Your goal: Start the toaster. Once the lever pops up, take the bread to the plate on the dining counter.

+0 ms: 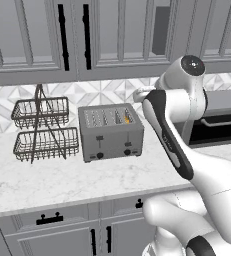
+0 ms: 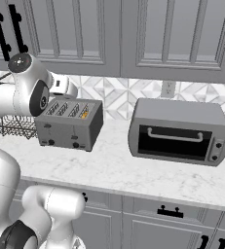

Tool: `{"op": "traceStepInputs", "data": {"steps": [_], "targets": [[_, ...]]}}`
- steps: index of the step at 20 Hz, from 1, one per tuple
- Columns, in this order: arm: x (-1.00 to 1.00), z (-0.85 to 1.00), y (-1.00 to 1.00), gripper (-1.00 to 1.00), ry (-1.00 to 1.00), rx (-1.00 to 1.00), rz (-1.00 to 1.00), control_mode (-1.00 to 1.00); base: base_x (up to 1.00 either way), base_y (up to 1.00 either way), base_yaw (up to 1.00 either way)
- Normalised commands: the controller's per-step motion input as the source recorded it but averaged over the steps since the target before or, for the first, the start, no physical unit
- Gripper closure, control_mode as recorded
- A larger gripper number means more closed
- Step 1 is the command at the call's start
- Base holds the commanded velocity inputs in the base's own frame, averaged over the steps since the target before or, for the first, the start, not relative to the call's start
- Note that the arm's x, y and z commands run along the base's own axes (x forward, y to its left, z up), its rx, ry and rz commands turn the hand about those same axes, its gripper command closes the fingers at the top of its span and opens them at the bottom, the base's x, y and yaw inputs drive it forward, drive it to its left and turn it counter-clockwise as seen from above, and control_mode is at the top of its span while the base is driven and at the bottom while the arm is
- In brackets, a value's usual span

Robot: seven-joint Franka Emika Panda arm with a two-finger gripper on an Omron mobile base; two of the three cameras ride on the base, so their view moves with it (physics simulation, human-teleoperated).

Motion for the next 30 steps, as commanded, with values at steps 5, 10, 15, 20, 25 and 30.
{"op": "traceStepInputs", "data": {"steps": [5,10,15,20,25,30], "targets": [[0.00,0.00,0.00,-1.00,0.00,0.00,0.00,-1.00,0.00,0.00,0.00],[0.00,0.00,0.00,-1.00,0.00,0.00,0.00,-1.00,0.00,0.00,0.00],[0.00,0.00,0.00,-1.00,0.00,0.00,0.00,-1.00,0.00,0.00,0.00],[0.00,0.00,0.00,-1.00,0.00,0.00,0.00,-1.00,0.00,0.00,0.00],[0.00,0.00,0.00,-1.00,0.00,0.00,0.00,-1.00,0.00,0.00,0.00],[0.00,0.00,0.00,-1.00,0.00,0.00,0.00,-1.00,0.00,0.00,0.00]]}}
